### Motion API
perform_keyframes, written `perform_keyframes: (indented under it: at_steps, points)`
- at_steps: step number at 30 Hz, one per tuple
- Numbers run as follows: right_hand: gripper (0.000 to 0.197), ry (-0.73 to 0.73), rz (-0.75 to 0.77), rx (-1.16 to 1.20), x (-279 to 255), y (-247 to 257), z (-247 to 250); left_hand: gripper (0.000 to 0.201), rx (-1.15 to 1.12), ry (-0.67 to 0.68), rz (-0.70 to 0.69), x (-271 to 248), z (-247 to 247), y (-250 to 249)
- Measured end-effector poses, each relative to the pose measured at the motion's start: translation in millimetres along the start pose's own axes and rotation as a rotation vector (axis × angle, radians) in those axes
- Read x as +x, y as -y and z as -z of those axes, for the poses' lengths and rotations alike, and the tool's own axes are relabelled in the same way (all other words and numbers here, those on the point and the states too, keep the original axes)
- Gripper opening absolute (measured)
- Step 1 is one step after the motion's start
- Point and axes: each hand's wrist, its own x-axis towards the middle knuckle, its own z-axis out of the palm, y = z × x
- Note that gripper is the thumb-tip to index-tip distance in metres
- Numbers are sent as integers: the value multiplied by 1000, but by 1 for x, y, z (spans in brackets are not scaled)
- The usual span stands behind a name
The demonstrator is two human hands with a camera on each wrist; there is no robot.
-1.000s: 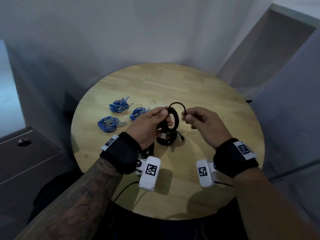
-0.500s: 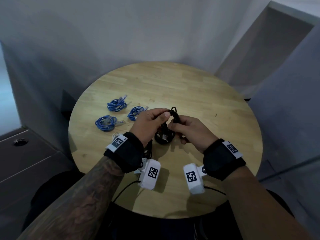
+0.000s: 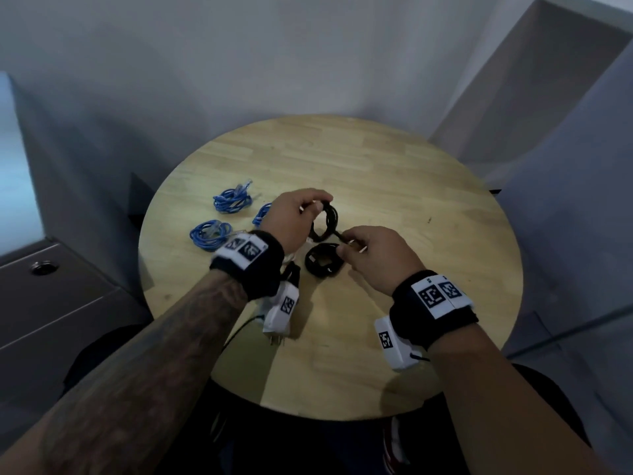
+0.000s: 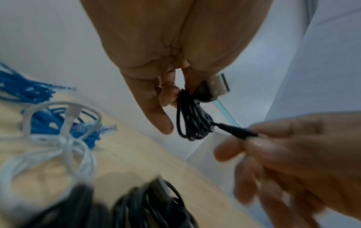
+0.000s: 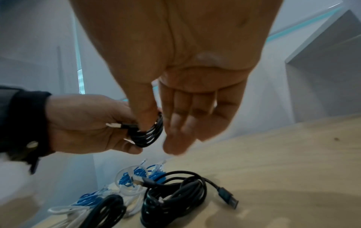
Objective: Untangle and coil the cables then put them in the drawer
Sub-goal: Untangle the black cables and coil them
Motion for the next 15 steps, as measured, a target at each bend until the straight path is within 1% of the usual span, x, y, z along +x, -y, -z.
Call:
perform_keyframes:
  at_steps: [2,3,6,8,9,11,12,14,15]
  points:
    - [40,85,-73,-76,-2,-2,2,21,107,6,47,22,3,3]
    - [42,108,-85,-109,-2,-3,2,20,180,38,88,33,4,4]
    - [34,148,-59,-134,-6,-3,2,18,455,214,159,59,-2,11]
    - [31,183,-46,-123,-8,-2,1,14,549,299,177,66,-12,11]
    - [31,196,-38,-123,-10,-1,0,17,591,327,186,69,-17,11]
    - [31,219,-19,-135,-12,0,-1,23,685,372,207,73,-25,11]
    - [31,229,-9,-138,-13,1,-2,23,728,385,212,75,-27,11]
    - [31,248,3,-123,-15,0,-6,14,766,394,240,73,-28,10]
    - [31,261,7,-112,-17,0,-7,14,760,382,245,71,-25,9]
